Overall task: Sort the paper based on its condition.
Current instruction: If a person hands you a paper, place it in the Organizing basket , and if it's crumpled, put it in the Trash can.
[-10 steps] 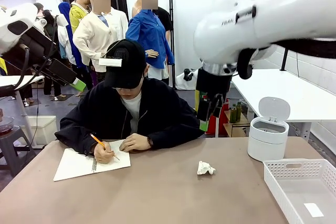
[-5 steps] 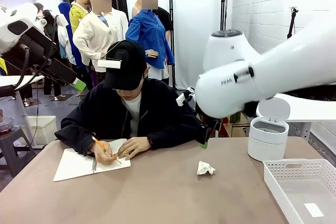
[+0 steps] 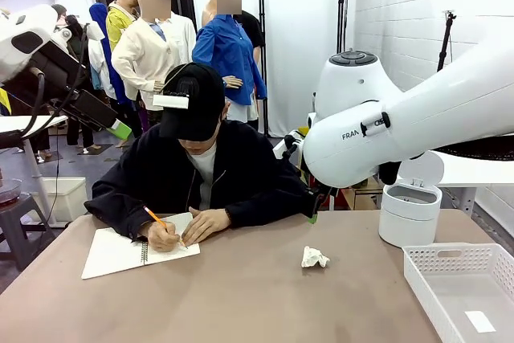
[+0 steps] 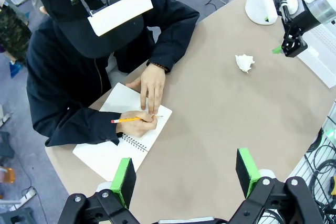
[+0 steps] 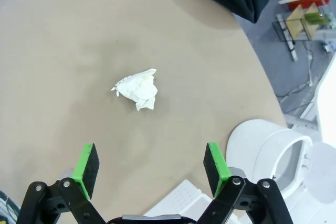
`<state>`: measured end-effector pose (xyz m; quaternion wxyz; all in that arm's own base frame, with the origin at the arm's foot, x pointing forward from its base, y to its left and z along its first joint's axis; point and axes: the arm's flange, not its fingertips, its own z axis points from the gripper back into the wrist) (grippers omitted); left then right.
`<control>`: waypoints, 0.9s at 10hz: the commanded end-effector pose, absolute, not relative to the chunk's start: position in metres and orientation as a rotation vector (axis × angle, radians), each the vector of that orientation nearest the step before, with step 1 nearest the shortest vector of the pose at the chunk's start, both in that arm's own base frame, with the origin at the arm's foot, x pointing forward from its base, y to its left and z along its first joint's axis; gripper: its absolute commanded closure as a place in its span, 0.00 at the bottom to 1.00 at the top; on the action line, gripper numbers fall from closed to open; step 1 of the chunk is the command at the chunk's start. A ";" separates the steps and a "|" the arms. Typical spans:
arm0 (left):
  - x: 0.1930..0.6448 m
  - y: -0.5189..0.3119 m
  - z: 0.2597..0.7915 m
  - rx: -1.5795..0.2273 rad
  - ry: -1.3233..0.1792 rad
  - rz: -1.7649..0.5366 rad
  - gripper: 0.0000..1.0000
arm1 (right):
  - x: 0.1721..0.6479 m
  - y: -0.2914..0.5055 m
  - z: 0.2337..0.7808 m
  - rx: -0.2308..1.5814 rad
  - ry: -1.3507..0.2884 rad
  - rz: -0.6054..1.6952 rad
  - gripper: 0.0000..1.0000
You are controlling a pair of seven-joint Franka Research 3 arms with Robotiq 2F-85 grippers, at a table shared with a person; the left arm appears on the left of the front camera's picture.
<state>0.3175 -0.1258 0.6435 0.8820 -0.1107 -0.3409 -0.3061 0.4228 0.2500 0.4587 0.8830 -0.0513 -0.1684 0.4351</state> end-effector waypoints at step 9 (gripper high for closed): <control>0.317 -0.125 0.644 -0.232 -0.711 -0.636 0.00 | 0.462 0.265 0.362 -0.083 -0.147 0.837 0.00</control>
